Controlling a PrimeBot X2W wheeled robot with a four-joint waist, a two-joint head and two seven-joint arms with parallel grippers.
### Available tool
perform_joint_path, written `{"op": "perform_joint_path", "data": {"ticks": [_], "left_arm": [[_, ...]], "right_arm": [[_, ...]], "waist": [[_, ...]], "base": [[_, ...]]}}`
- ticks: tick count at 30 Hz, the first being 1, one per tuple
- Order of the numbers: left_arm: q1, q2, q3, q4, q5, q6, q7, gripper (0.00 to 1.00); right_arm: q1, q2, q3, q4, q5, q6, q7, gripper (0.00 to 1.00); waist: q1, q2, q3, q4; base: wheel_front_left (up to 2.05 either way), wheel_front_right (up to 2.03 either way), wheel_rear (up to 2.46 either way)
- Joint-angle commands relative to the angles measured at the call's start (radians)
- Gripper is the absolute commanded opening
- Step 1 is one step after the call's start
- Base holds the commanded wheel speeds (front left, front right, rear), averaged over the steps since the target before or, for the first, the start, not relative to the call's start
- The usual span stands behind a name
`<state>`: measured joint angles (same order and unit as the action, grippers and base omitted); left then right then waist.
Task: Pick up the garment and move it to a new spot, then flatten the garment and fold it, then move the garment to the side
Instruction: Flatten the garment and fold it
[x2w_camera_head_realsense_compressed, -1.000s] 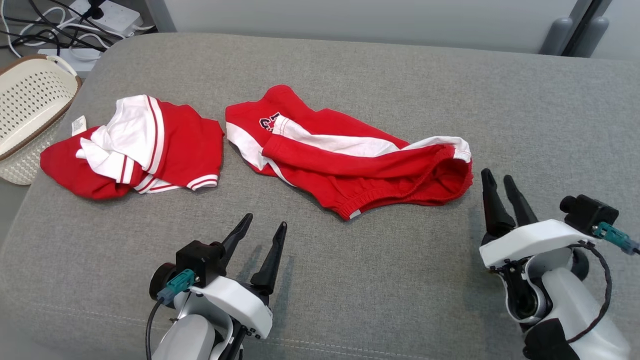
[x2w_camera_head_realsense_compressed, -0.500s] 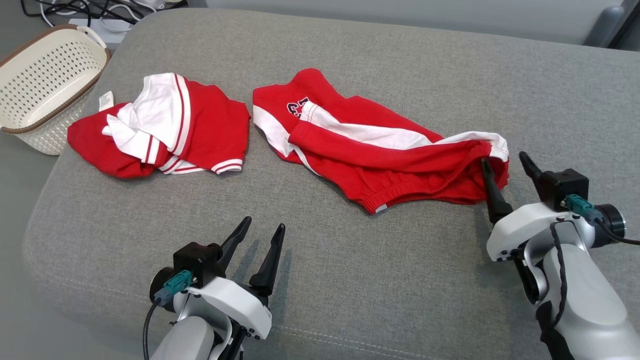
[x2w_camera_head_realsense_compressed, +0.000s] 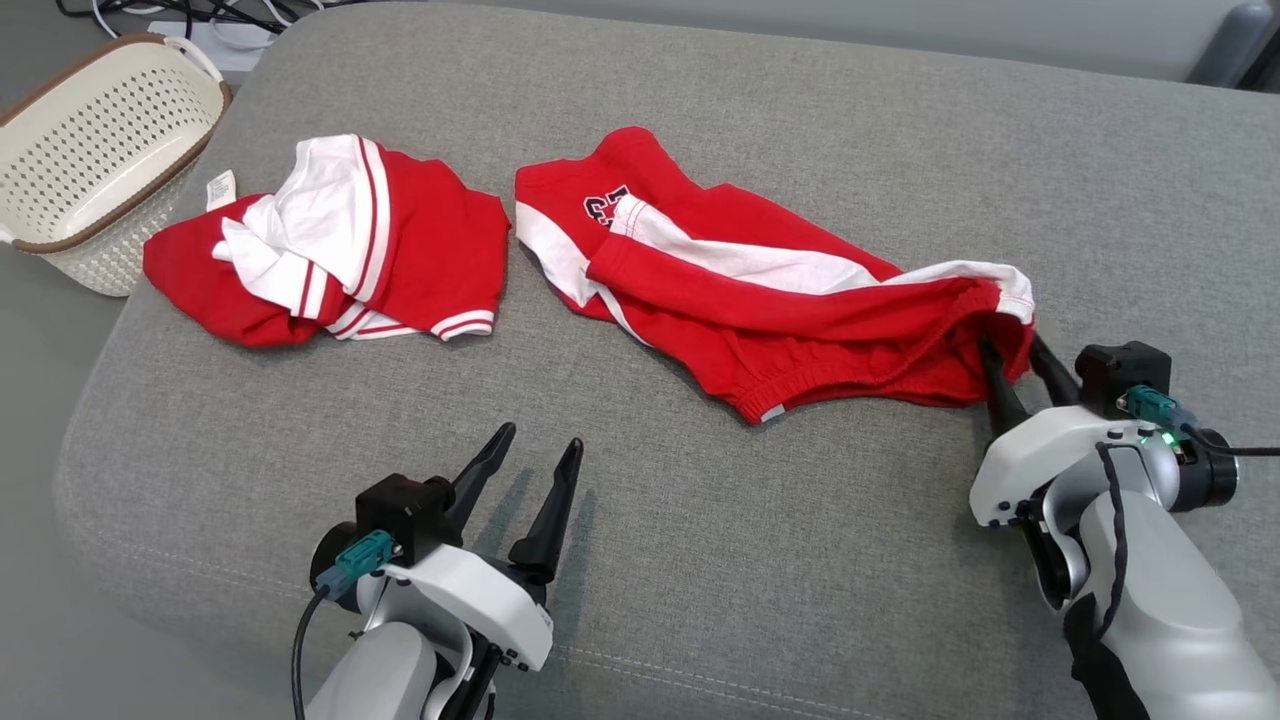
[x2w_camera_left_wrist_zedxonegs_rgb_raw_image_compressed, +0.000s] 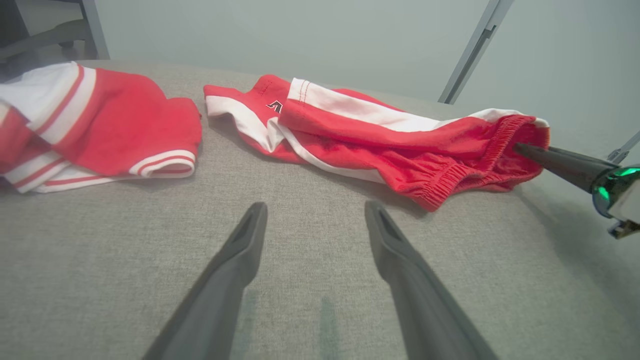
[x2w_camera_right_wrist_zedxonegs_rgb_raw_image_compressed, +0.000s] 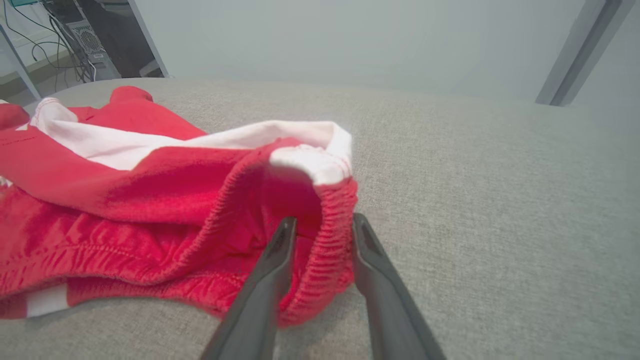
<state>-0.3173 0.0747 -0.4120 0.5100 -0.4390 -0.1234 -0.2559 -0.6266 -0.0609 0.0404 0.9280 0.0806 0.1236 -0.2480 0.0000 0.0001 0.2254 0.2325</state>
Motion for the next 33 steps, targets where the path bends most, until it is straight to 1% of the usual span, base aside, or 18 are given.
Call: {"op": "perform_joint_path", "data": {"ticks": [1, 2, 7, 14, 18, 19, 20, 21, 24, 27, 33], "left_arm": [[-0.033, 0.019, 0.026, -0.022, -0.013, -0.007, -0.006, 1.00], [-0.033, 0.021, 0.026, -0.022, -0.015, -0.007, -0.006, 1.00], [-0.022, 0.025, 0.041, -0.028, -0.013, -0.007, -0.006, 1.00], [-0.003, 0.014, 0.054, -0.035, -0.002, -0.007, -0.006, 1.00], [0.000, 0.010, 0.050, -0.037, 0.003, -0.007, -0.006, 1.00], [-0.001, 0.009, 0.048, -0.038, 0.004, -0.007, -0.006, 1.00], [-0.002, 0.008, 0.045, -0.038, 0.002, -0.007, -0.006, 1.00], [-0.004, 0.007, 0.041, -0.037, -0.001, -0.007, -0.006, 1.00], [-0.025, 0.009, 0.016, -0.033, -0.005, -0.007, -0.006, 1.00], [-0.069, 0.011, -0.009, -0.019, -0.016, -0.007, -0.006, 1.00], [-0.200, 0.020, -0.045, 0.112, -0.059, -0.007, -0.006, 1.00]], "right_arm": [[-0.021, 0.010, 0.028, 0.002, 0.011, 0.007, -0.011, 0.22], [-0.023, 0.010, 0.030, 0.016, 0.017, 0.007, -0.011, 0.00], [-0.008, 0.002, -0.017, 0.023, -0.018, 0.007, -0.013, 0.00], [0.116, -0.081, -0.076, -0.082, -0.056, 0.007, -0.013, 0.00], [0.172, -0.113, -0.081, -0.116, -0.050, 0.007, -0.012, 0.00], [0.178, -0.109, -0.079, -0.123, -0.034, 0.007, -0.012, 0.04], [0.183, -0.103, -0.075, -0.130, -0.016, 0.007, -0.011, 0.47], [0.185, -0.095, -0.062, -0.139, 0.004, 0.007, -0.010, 1.00], [0.189, -0.067, -0.012, -0.187, 0.067, 0.007, -0.010, 1.00], [0.209, -0.058, 0.044, -0.244, 0.116, 0.007, -0.012, 1.00], [0.262, -0.050, 0.145, -0.318, 0.179, 0.007, -0.013, 1.00]], "waist": [[0.0000, -0.0001, -0.001, 0.003], [0.0000, -0.0001, -0.003, 0.004], [0.0000, -0.0001, -0.022, -0.009], [0.0000, -0.0001, -0.059, -0.074], [0.0000, -0.0001, -0.070, -0.117], [0.0000, -0.0001, -0.071, -0.126], [0.0000, -0.0001, -0.071, -0.137], [0.0000, -0.0001, -0.070, -0.148], [0.0000, -0.0001, -0.066, -0.182], [0.0000, -0.0001, -0.062, -0.221], [0.0000, -0.0001, -0.048, -0.332]], "base": [[0.00, 0.00, 0.00], [0.00, 0.00, 0.00], [0.00, 0.00, 0.00], [0.00, 0.00, 0.00], [0.00, 0.00, 0.00], [0.00, 0.00, 0.00], [0.00, 0.00, 0.00], [0.00, 0.00, 0.00], [0.00, 0.00, 0.00], [0.00, 0.00, 0.00], [0.00, 0.00, 0.00]]}}
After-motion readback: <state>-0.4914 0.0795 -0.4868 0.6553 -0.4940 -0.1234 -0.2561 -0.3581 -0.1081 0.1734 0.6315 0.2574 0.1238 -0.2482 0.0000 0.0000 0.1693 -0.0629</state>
